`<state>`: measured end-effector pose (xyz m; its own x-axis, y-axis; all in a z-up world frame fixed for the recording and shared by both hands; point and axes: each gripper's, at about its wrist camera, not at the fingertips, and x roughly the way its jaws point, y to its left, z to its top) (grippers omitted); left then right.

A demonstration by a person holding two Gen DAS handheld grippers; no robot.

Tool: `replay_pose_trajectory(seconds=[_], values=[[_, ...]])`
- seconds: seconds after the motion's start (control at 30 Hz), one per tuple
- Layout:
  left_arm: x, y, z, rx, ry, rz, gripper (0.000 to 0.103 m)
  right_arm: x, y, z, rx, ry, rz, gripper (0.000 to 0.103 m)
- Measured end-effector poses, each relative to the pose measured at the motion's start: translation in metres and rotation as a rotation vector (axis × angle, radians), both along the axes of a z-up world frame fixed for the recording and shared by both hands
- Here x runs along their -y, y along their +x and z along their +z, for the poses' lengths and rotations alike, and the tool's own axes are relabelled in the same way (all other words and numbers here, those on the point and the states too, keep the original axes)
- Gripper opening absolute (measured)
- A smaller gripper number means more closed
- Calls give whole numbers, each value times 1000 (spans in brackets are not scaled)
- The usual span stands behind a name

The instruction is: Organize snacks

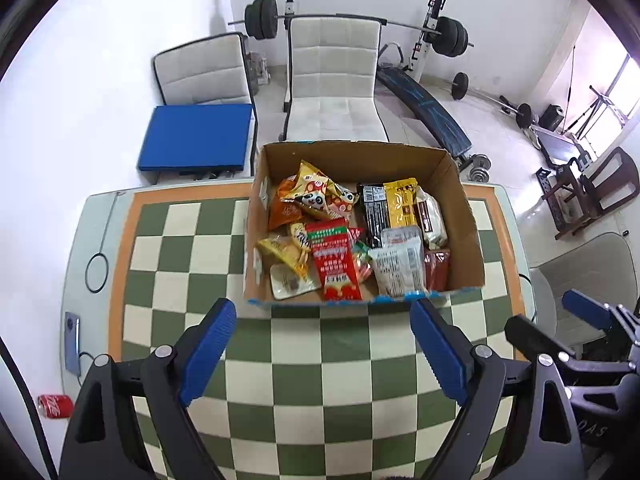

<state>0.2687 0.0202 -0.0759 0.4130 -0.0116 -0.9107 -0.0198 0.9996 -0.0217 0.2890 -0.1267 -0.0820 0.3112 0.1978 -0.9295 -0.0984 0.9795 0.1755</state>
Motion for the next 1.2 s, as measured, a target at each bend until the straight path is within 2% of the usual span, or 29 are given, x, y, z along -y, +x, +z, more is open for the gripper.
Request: replay_pose_trajectory(seconds=[0.33,0.67,0.87,1.2], values=[[3,-64,44,75,4,10,89,7,-64,40,43,1,18,99],[-1,-94,82,166,0,31,89,9,-108,92,123,19,24,99],[-3,-101,83,167,0,39,89,11,-122,107,150,3,19,99],[-2,-92,73,171,32,46,89,17,-111,103,174,-22,-14,99]])
